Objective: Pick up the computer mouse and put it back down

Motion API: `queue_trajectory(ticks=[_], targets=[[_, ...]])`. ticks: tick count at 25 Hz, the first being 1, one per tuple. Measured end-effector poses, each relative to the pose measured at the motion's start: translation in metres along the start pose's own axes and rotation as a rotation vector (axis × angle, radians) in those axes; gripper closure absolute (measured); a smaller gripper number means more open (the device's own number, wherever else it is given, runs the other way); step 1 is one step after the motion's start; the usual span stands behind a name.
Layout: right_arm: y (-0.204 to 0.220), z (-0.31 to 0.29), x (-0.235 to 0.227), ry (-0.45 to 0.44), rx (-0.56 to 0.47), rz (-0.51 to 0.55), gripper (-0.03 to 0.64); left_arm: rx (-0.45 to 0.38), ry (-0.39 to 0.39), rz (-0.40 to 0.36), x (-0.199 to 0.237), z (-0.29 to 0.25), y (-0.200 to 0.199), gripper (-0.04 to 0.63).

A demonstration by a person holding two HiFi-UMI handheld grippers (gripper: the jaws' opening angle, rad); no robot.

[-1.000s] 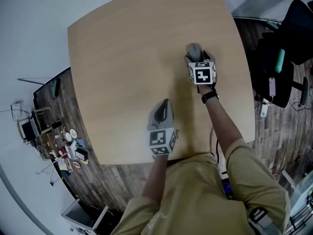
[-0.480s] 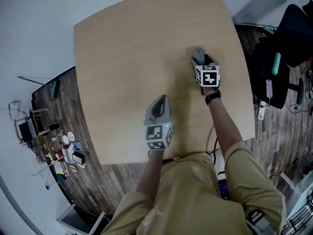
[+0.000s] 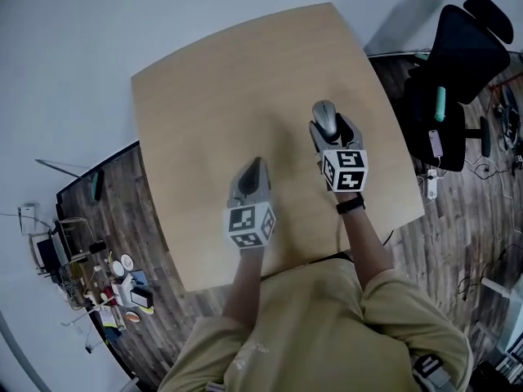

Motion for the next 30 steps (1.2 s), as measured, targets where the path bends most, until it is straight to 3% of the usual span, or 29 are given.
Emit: queue_trajectory(ticks=[7,13,21,30], targets=[[-0.090,0.083,0.038,0.030,-0.249,0.033,0.310,-0.114,0.039,-0.037,-0.012,0.040,-0.049,0.594],[-0.127,0.130,0.080,0.013,-0.362,0.088,0.310,-0.214,0.007,-0.087,-0.001,0.080,-0.085,0.594],[-0.139,0.153,0.140,-0.100,-0.404,0.123,0.310,-0.356,-0.063,-0.130,0.010,0.139,-0.114,0.600],[-0.146,0.122,0.205,-0.193,-0.359,0.113,0.310,-0.363,-0.161,-0.077,0.061,0.180,-0.110,0.600]])
Point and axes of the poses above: the fingertips, and each gripper's own axes: z backward along the fingers, x to its left, y out of its underside, the point moved 4 cm from there along z, backward along the fingers, and after that the axes turned 12 degrees about z, right-handed, at the moved point
